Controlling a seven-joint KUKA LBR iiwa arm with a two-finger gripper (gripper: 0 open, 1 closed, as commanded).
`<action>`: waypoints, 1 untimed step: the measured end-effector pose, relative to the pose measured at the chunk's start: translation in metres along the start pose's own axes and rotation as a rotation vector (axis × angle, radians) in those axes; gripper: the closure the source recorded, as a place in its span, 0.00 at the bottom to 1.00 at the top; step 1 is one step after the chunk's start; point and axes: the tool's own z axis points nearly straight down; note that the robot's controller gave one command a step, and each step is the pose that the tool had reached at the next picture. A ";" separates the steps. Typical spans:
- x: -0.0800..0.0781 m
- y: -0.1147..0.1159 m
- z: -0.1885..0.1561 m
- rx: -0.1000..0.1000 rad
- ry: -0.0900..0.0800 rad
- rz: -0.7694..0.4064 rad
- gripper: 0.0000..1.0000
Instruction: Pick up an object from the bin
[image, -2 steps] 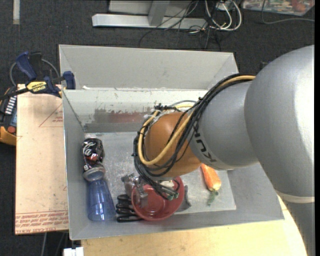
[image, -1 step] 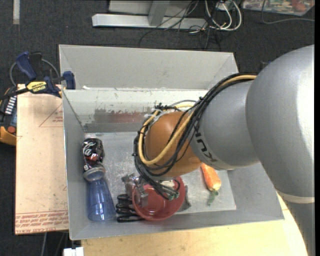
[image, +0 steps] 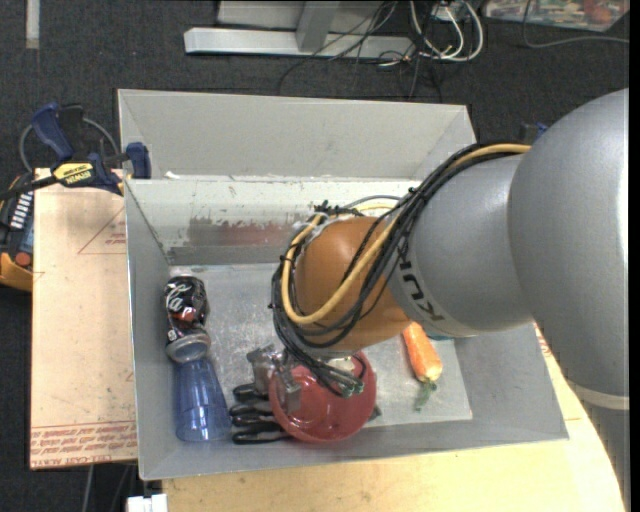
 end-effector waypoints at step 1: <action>-0.002 -0.001 -0.016 0.001 -0.006 0.002 1.00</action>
Offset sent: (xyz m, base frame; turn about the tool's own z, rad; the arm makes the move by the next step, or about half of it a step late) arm 0.0001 -0.0001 0.0295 0.0000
